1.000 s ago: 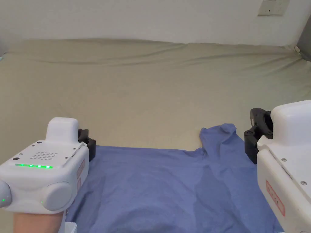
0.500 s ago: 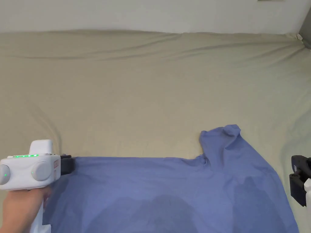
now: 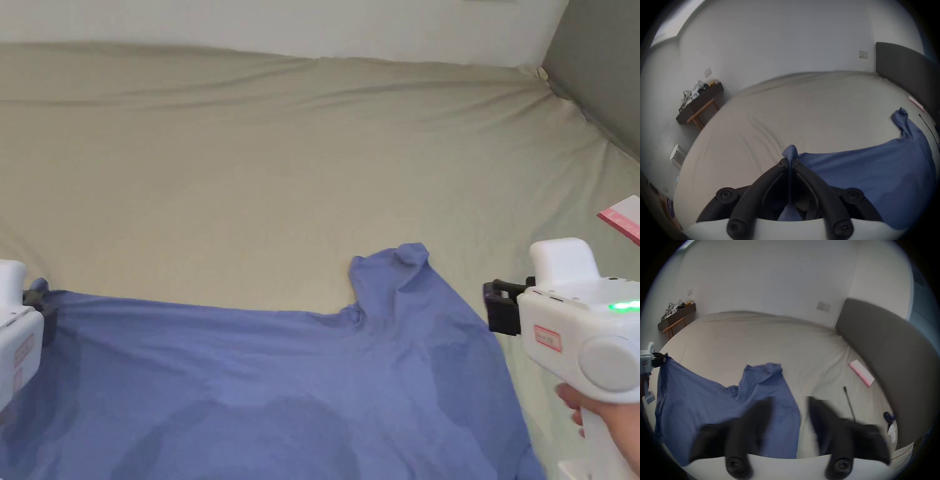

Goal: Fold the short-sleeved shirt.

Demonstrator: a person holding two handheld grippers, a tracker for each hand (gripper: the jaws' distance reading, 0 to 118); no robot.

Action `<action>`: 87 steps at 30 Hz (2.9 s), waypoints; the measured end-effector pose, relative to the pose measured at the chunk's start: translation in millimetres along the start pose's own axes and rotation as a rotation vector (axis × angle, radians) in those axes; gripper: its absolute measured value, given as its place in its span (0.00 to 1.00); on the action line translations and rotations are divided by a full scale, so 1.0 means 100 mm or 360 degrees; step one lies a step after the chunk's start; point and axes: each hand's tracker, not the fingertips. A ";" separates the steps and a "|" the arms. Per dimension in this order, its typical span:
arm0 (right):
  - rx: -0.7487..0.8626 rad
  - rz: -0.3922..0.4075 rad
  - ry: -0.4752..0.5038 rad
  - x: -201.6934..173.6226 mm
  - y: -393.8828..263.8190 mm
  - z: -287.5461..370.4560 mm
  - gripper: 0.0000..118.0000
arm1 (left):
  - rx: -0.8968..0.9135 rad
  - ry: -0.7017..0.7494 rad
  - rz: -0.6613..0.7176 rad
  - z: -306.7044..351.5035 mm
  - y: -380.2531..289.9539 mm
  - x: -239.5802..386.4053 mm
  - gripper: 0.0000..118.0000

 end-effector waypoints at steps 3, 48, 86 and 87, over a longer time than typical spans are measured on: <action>-0.0206 -0.0106 0.0053 0.11 -0.07 -0.56 0.96 | 0.0115 0.0033 -0.0055 0.36 0.04 0.02 0.00; 0.1227 -0.0016 -0.0241 0.38 0.60 3.49 0.03 | 0.1071 0.0388 0.0171 3.65 1.04 -0.94 0.00; 0.1424 -0.0011 -0.0374 0.62 3.46 2.33 0.03 | 0.0999 0.0511 0.0328 2.10 3.72 -1.20 0.00; 0.1414 -0.0001 -0.0371 0.61 3.48 2.24 0.03 | 0.0989 0.0506 0.0330 2.01 3.74 -1.20 0.00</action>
